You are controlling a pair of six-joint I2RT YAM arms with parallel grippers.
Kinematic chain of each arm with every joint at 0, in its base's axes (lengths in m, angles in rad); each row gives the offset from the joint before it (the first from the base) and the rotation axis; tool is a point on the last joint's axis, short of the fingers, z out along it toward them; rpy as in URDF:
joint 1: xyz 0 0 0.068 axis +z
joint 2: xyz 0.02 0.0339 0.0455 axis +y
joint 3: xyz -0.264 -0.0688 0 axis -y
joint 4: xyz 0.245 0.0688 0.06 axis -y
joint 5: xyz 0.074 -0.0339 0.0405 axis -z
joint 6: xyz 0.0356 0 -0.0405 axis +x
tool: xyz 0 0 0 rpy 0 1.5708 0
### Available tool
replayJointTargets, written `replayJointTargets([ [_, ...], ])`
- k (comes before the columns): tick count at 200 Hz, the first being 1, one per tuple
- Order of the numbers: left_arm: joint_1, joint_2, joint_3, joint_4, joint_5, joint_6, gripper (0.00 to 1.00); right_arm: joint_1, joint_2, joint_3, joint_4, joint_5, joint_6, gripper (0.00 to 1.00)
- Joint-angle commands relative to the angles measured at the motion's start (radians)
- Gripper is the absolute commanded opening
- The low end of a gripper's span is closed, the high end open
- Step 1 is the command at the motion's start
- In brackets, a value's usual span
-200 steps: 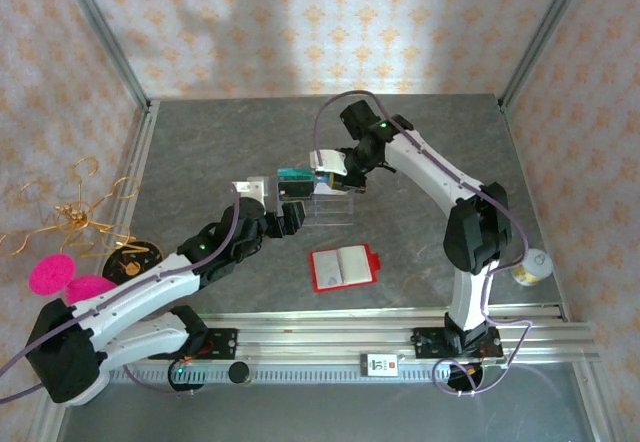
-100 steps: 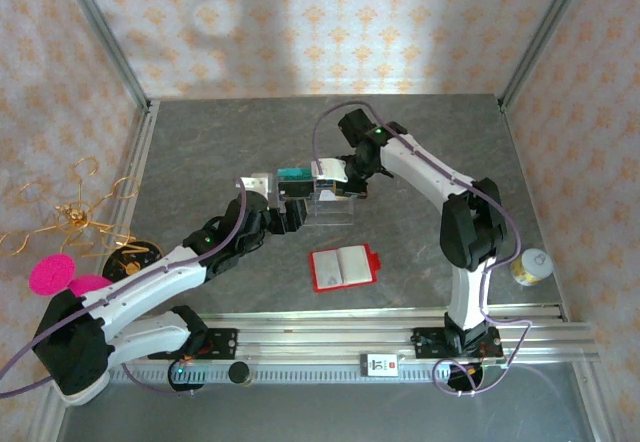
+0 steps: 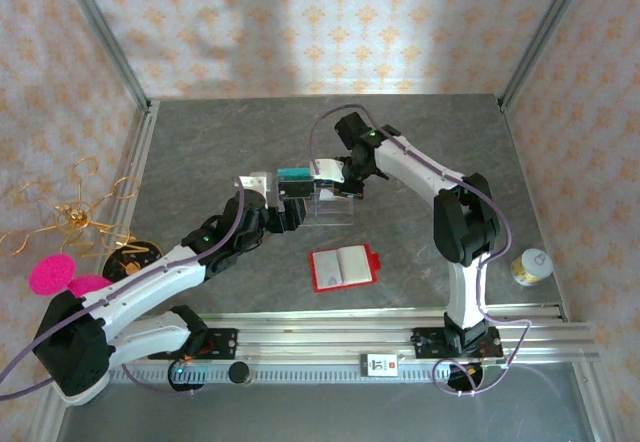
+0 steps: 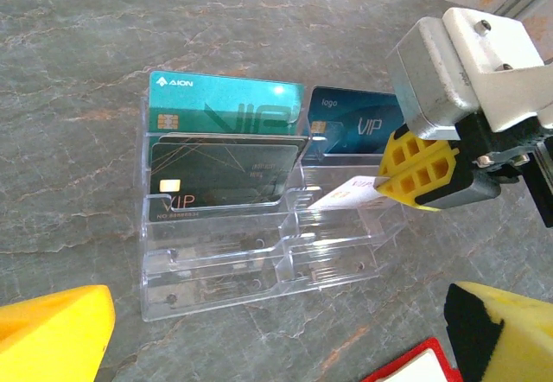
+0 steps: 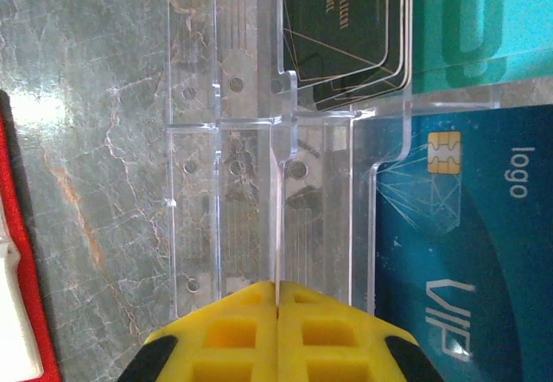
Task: Take the credit cards out of the card holder
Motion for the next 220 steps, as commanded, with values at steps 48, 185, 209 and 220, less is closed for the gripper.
replayJointTargets([
  [48, 0.019, -0.012, -0.008, 0.054, 0.033, 0.014, 0.99, 0.012, 0.0, 0.025, 0.069, 0.02, 0.078, 0.34],
  [185, 0.019, -0.077, -0.197, 0.268, 0.205, -0.133, 0.99, 0.07, -0.4, -0.494, 0.868, 0.08, 1.317, 0.37],
  [209, 0.019, -0.107, -0.251, 0.267, 0.201, -0.178, 0.96, 0.154, -0.509, -0.707, 0.862, 0.184, 1.42, 0.37],
  [220, 0.019, -0.114, -0.276, 0.274, 0.211, -0.192, 0.94, 0.208, -0.544, -0.79, 0.839, 0.223, 1.438, 0.37],
])
